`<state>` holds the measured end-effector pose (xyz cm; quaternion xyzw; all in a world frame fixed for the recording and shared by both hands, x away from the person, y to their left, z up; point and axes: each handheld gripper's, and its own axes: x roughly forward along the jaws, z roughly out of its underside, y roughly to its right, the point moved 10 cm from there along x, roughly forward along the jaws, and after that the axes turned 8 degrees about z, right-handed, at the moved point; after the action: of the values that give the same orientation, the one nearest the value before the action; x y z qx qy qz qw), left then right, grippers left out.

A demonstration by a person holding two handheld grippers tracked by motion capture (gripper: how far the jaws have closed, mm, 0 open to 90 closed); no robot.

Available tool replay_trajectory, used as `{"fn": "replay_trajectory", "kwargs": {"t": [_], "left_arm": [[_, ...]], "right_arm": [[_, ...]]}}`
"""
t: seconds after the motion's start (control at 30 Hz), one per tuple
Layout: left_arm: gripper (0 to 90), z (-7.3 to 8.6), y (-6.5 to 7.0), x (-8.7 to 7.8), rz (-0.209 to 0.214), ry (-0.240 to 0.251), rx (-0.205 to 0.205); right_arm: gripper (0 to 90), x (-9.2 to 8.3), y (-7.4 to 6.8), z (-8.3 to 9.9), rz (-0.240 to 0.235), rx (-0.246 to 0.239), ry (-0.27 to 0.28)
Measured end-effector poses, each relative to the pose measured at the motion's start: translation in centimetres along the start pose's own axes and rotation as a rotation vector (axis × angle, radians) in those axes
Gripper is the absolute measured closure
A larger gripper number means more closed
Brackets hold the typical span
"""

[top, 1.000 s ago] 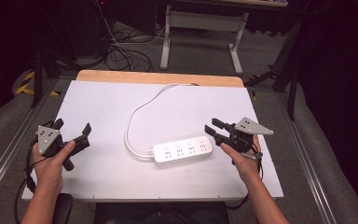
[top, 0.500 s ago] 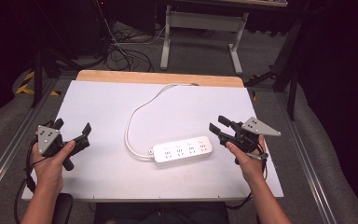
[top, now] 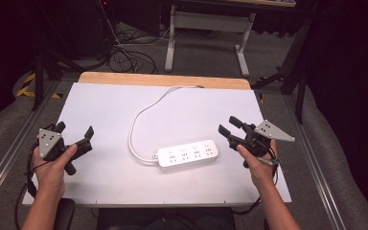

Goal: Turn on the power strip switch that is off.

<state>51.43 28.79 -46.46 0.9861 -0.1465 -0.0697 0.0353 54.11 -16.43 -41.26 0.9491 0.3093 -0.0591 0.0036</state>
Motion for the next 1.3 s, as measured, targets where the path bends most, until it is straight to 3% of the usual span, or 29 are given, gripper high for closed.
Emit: {"fn": "replay_trajectory", "kwargs": {"t": [0.2,0.4,0.73,0.9,1.23,1.3], "left_arm": [[5.5,0.0,0.0,0.0,0.001,0.001,0.001],[5.5,0.0,0.0,0.1,0.002,0.001,0.001],[5.5,0.0,0.0,0.1,0.001,0.001,0.001],[5.5,0.0,0.0,0.1,0.001,0.002,0.0],[5.5,0.0,0.0,0.0,0.0,0.004,-0.004],[5.5,0.0,0.0,0.0,0.0,0.004,-0.005]], "right_arm": [[30.5,-0.2,0.3,-0.1,0.007,0.019,0.012],[30.3,-0.3,0.5,-0.2,0.015,0.021,0.02],[20.2,-0.8,1.4,-0.5,0.037,0.05,0.064],[19.4,-0.9,1.8,-0.6,0.053,0.059,0.076],[18.9,-1.4,2.3,-1.0,0.062,0.087,0.122],[15.2,-1.5,2.3,-1.0,0.052,0.088,0.131]]}}
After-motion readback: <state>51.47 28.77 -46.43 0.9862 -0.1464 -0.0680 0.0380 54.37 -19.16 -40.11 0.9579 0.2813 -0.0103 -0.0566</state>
